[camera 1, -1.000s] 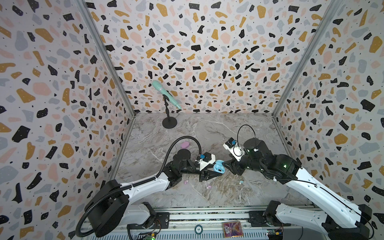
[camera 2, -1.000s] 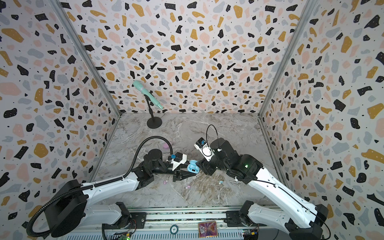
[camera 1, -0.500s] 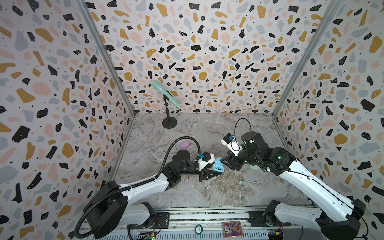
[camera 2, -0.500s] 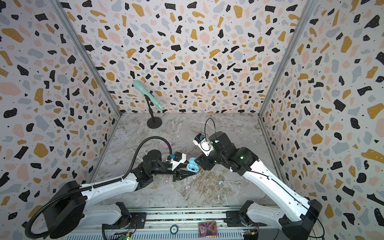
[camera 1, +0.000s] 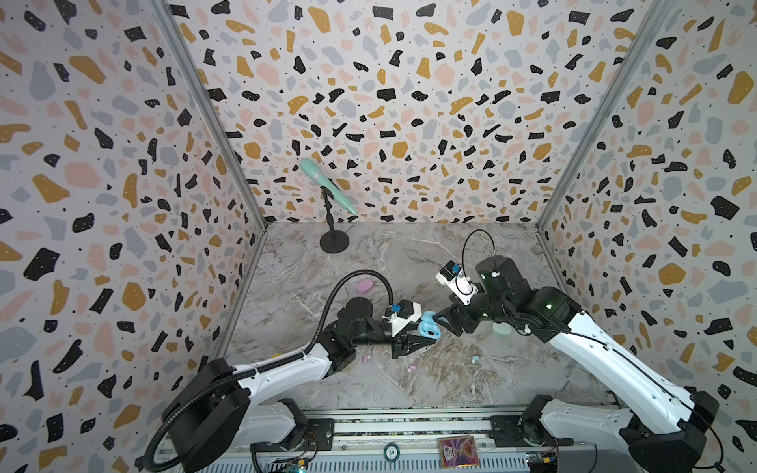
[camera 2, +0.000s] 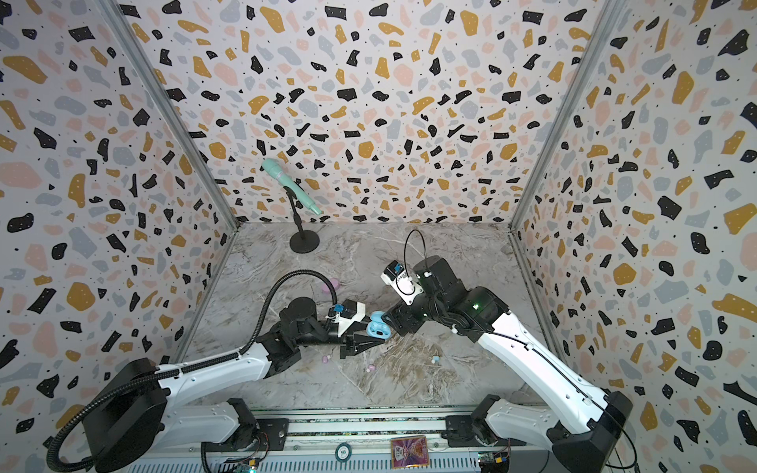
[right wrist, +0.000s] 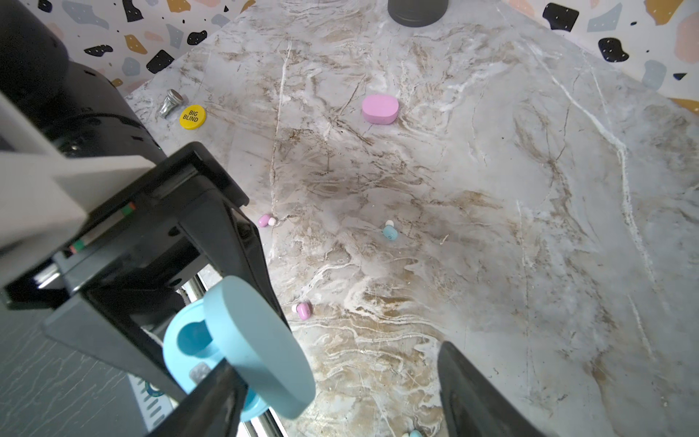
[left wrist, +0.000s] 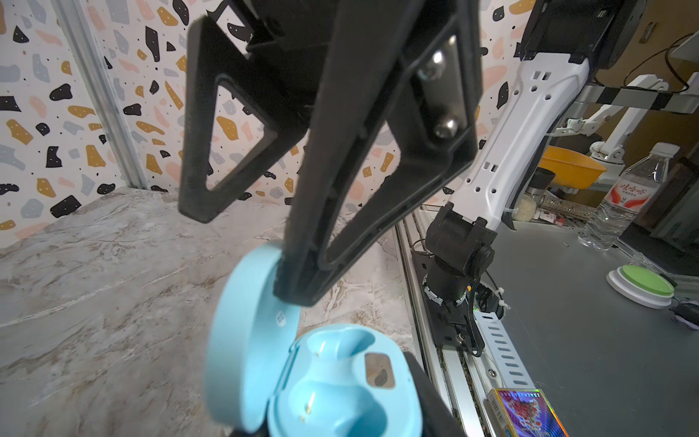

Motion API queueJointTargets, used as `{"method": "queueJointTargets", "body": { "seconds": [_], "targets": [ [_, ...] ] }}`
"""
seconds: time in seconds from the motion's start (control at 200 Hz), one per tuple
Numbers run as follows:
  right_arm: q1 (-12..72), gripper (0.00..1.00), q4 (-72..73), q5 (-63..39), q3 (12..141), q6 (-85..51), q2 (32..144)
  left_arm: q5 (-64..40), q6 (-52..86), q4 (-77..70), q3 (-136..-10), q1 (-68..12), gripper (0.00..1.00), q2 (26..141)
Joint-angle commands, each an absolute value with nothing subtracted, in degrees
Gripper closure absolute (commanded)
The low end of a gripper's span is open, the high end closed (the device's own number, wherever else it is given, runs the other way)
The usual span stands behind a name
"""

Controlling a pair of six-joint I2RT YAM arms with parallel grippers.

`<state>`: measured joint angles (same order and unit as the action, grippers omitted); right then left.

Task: Insert wireless bluetooth earbuds into charging case
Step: Open the charging case.

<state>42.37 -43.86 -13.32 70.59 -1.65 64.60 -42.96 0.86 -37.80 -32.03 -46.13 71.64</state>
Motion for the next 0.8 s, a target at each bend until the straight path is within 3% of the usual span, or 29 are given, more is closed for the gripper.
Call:
{"method": "queueJointTargets", "body": {
  "seconds": [0.0, 0.471, 0.796],
  "targets": [
    [42.3, 0.18, -44.1, -14.5, 73.4, -2.2, 62.5, -44.3, 1.4, -42.1, -31.8, -46.0, 0.81, 71.0],
    [44.4, 0.08, -46.9, -17.6, 73.1, -8.8, 58.1, -42.7, 7.7, -50.4, -29.5, -42.5, 0.82, 70.8],
    [38.6, 0.10, -50.4, -13.3, 60.3, -29.0, 51.7, -39.6, 9.0, -53.1, -27.6, -41.1, 0.82, 69.3]
  ]
}}
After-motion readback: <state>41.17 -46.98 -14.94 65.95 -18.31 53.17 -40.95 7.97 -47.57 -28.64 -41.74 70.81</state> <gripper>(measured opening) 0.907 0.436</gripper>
